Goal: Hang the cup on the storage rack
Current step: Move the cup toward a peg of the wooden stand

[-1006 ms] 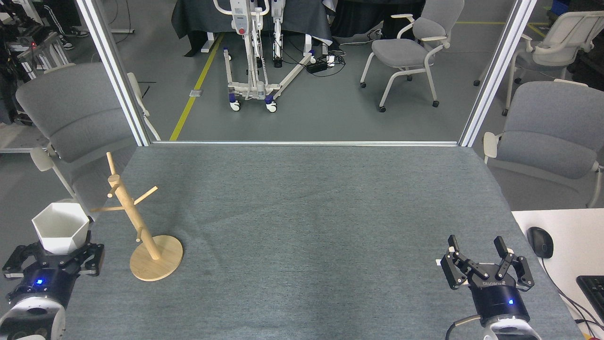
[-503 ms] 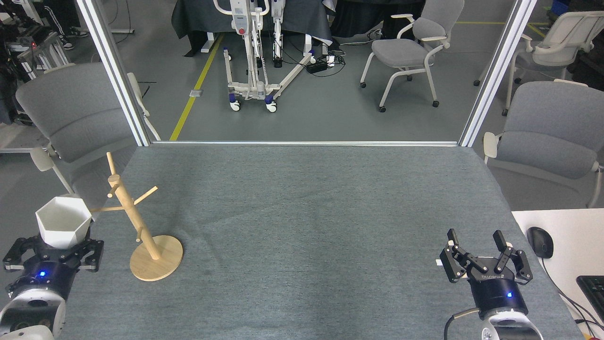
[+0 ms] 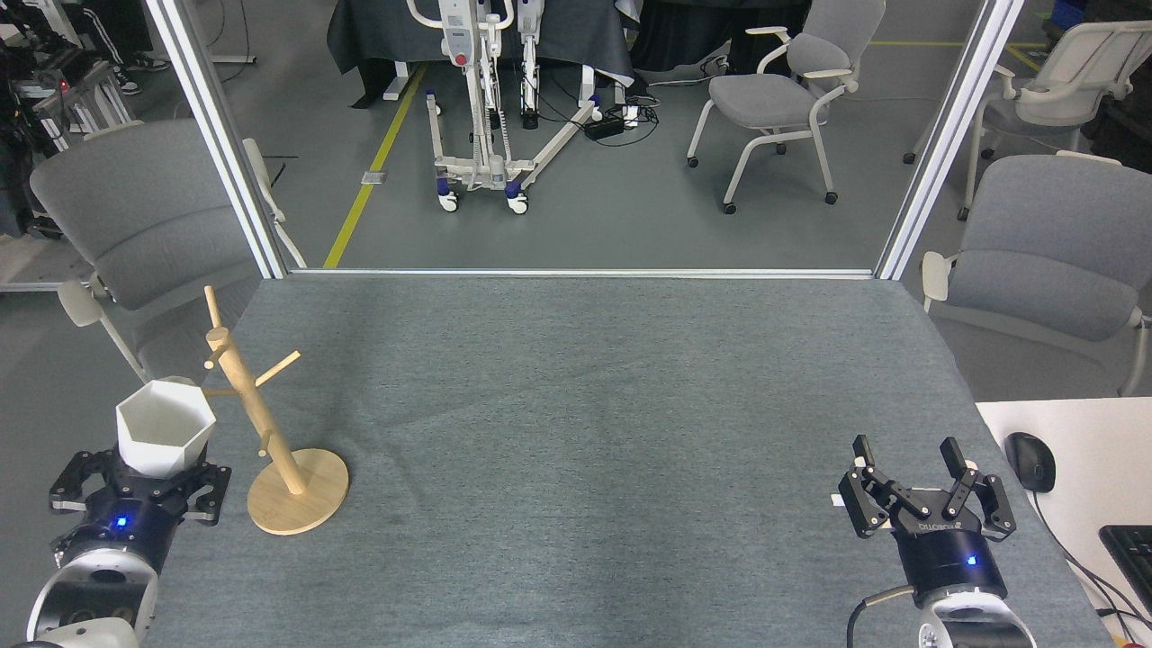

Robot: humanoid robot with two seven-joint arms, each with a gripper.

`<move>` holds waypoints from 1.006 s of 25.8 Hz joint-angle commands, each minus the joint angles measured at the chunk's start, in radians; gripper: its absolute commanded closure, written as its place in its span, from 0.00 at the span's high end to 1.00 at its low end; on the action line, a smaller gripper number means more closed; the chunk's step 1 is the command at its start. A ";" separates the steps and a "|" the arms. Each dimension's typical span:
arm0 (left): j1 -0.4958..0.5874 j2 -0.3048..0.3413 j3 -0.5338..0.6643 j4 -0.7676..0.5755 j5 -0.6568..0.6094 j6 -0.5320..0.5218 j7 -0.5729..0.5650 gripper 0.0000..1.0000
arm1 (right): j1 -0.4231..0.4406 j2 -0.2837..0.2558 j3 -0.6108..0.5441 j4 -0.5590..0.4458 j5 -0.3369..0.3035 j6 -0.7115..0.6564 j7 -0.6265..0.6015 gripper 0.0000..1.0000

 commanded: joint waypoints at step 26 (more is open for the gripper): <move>0.000 -0.006 -0.028 0.045 0.005 0.049 0.014 0.98 | -0.014 0.026 0.014 0.037 0.000 0.000 -0.005 1.00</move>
